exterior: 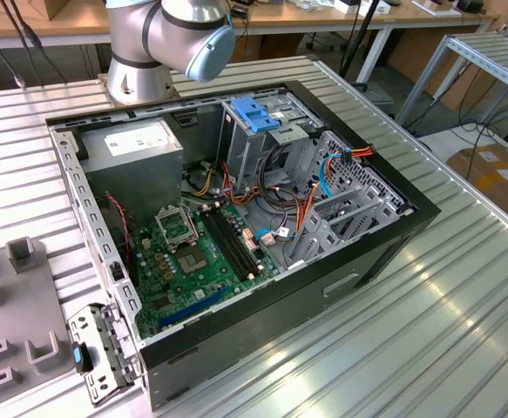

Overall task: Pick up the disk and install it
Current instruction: 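Pick up the disk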

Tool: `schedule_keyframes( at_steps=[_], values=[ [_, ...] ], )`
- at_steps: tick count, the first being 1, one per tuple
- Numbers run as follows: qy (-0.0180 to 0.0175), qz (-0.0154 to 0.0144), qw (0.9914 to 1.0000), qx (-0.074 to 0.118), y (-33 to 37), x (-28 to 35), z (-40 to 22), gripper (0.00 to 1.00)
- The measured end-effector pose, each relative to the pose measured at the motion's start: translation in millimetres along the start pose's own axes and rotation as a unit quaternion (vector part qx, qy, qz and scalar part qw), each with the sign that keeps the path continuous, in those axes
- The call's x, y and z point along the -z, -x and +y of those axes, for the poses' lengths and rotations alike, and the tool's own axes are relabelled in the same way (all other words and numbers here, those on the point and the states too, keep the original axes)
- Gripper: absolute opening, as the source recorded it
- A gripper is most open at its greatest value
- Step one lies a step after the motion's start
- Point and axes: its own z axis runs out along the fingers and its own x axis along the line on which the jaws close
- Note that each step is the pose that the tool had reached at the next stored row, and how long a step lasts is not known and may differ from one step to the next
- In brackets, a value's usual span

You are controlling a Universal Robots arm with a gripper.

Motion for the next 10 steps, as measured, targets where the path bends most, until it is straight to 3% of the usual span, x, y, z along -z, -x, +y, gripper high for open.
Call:
schedule_keyframes(
  at_steps=[10],
  values=[
    [0.0,0.0,1.0,0.0,0.3,0.0,-12.9,0.37]
  ],
)
